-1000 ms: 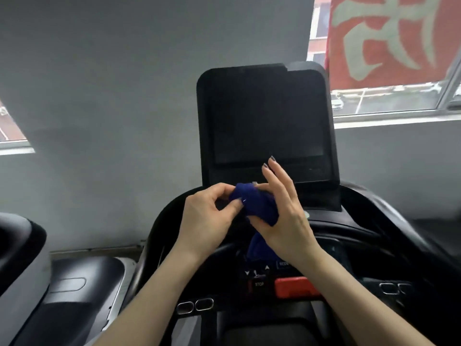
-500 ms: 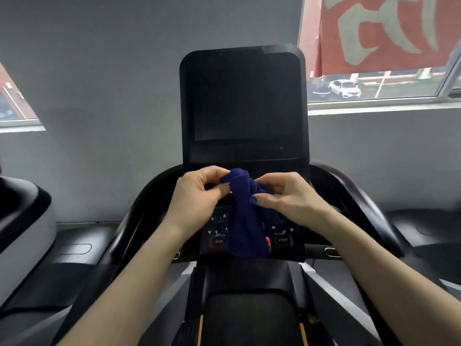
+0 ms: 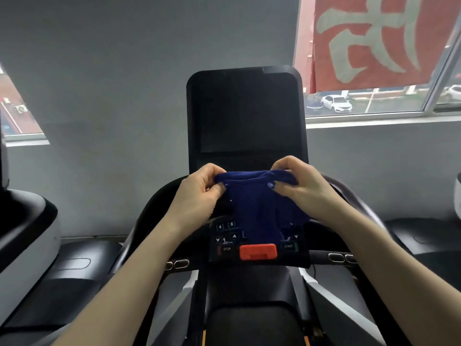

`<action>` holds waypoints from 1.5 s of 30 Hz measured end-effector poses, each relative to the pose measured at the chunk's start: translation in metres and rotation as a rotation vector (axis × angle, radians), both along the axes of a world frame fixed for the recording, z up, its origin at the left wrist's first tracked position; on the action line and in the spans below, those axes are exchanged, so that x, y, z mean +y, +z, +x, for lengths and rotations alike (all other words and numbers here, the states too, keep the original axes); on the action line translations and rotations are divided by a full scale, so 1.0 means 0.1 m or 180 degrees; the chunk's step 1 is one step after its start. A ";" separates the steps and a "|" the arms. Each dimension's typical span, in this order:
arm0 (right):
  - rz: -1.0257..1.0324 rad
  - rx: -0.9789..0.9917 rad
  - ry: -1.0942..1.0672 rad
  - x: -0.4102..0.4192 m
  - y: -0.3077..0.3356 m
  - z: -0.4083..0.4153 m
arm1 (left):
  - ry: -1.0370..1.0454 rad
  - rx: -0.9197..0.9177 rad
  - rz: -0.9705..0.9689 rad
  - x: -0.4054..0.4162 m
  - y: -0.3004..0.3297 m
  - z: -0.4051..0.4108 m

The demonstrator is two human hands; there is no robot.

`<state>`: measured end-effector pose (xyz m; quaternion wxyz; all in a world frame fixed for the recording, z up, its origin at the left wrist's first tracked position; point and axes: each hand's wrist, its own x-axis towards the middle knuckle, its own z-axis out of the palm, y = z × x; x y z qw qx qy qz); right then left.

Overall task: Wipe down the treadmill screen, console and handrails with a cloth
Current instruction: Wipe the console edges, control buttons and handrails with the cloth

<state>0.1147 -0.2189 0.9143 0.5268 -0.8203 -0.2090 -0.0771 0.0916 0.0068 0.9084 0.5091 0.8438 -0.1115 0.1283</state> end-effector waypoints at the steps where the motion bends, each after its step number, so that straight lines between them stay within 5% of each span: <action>1: 0.0031 0.0030 0.0009 0.05 0.01 0.00 | -0.0020 -0.0021 0.0011 0.04 0.00 0.00; 7: 0.0148 0.0273 0.0127 0.30 -0.03 -0.03 | -0.0156 -0.0071 -0.0153 0.31 0.03 0.01; 23: -0.0744 -0.0467 -0.0538 0.63 -0.04 0.12 | -0.0228 -0.0060 -0.0086 0.64 -0.09 0.15; 34: -0.1107 0.0014 -0.0130 0.47 -1.50 -0.35 | 0.0220 0.0332 -0.0181 0.40 -1.66 -0.52; 45: -0.1776 0.0849 0.0408 0.18 -3.81 -0.60 | 0.0585 0.1080 0.0165 0.00 -3.94 -1.02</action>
